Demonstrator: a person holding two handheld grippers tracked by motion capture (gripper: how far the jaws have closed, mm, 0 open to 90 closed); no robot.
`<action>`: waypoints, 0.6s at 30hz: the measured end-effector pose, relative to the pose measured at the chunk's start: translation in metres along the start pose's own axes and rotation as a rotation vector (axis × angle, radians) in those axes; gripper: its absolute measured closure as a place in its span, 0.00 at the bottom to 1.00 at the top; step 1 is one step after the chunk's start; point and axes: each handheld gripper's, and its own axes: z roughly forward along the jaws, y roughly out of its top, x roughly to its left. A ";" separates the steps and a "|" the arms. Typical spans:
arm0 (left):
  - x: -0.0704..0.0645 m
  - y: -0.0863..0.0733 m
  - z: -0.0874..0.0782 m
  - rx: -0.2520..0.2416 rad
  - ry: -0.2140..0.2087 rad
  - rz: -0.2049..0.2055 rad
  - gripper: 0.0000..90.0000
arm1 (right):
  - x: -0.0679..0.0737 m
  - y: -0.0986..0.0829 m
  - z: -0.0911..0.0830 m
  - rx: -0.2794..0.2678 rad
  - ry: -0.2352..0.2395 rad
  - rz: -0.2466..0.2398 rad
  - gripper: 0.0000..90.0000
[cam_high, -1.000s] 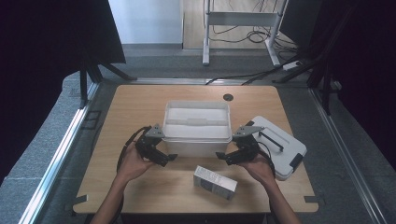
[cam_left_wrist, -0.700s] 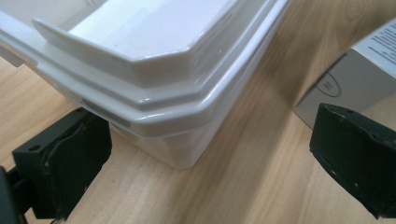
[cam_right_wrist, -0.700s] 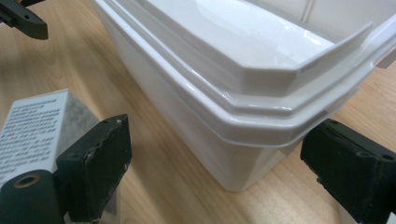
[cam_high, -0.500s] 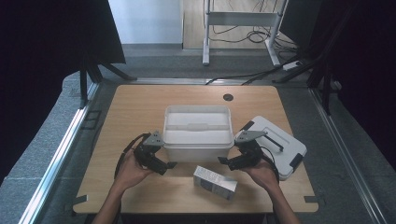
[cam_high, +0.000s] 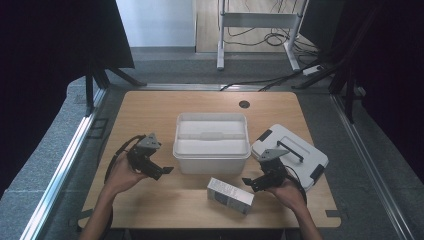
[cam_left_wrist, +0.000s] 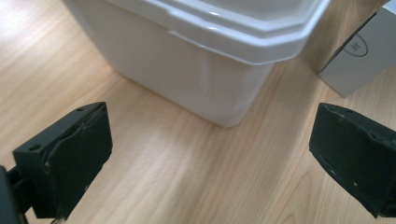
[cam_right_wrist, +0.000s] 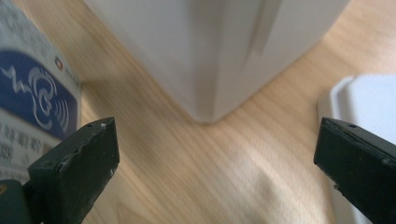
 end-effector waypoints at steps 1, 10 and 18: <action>0.002 0.002 -0.003 0.003 0.004 0.007 0.00 | -0.001 -0.004 0.000 0.005 -0.007 -0.004 0.00; 0.016 0.030 -0.021 0.029 0.004 0.076 0.00 | -0.004 -0.034 0.006 0.036 -0.014 0.016 0.00; 0.031 0.064 -0.023 0.065 -0.021 0.115 0.07 | -0.001 -0.047 0.007 0.019 -0.049 0.012 0.01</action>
